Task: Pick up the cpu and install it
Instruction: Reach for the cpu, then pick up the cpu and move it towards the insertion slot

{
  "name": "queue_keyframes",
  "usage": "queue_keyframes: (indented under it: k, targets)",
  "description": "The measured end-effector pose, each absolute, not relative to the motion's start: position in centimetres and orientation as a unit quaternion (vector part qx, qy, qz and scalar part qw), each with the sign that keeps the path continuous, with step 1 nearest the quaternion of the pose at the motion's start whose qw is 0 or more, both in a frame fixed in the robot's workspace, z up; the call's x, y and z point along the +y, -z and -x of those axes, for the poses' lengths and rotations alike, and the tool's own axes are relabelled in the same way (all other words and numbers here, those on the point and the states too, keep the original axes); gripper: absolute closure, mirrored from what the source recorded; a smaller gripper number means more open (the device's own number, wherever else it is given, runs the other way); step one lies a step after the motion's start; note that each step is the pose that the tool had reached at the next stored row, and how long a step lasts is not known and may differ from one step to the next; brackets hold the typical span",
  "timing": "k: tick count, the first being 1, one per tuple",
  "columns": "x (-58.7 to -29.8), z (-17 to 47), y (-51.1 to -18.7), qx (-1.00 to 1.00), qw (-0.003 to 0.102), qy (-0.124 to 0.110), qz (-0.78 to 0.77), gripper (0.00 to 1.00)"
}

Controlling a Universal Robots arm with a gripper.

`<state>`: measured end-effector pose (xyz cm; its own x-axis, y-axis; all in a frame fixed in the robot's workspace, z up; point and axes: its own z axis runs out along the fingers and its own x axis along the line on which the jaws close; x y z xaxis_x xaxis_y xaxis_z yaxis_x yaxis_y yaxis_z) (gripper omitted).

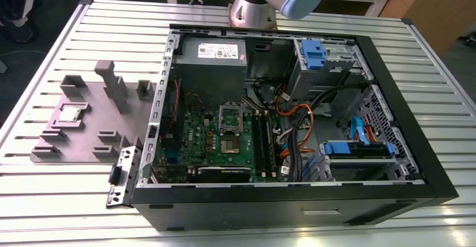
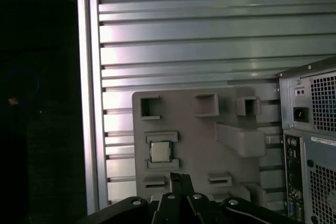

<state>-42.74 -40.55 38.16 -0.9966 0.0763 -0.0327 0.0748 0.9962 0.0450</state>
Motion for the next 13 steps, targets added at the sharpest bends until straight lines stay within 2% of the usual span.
queue_keyframes:
  k: [13]
  targets:
    - [-40.56, 43.75, -37.97, 0.999, 0.017, -0.022, -0.038, 0.89]
